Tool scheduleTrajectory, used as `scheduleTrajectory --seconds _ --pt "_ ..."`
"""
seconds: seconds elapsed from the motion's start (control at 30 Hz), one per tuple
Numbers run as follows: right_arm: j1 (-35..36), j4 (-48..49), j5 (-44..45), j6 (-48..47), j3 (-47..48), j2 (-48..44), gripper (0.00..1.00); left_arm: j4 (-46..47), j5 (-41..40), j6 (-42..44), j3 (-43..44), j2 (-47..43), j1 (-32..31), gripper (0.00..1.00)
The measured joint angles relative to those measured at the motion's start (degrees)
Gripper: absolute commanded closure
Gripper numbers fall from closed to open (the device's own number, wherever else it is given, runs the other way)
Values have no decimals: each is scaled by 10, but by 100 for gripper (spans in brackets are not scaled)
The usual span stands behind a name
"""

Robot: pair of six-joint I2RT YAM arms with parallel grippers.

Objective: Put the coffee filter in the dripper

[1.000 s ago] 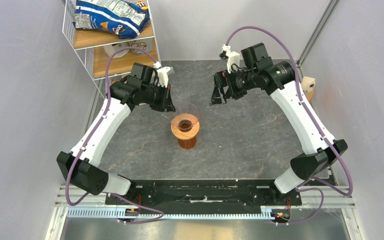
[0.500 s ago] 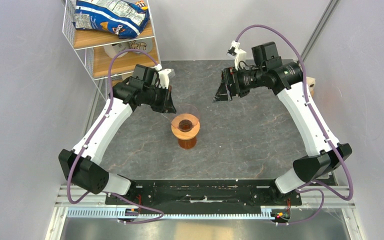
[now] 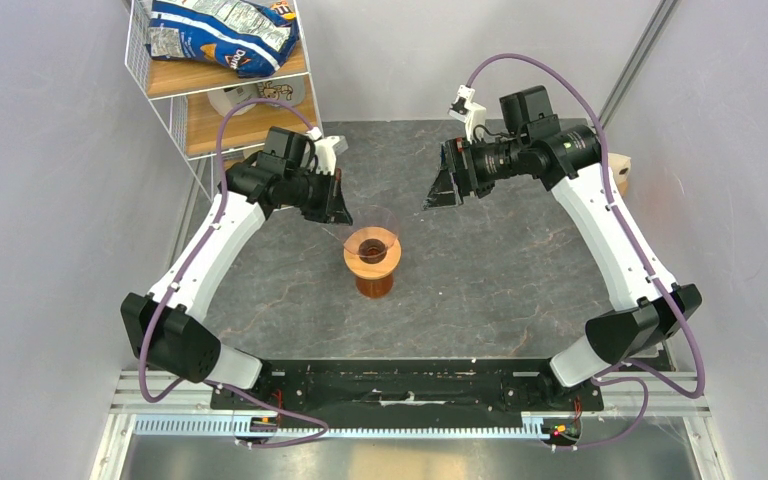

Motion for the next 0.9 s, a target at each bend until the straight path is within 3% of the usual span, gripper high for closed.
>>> scheduleTrajectory --seconds 0.9 --pt "0 -1 -10 -1 -5 20 3 -23 -2 6 27 4 12 98"
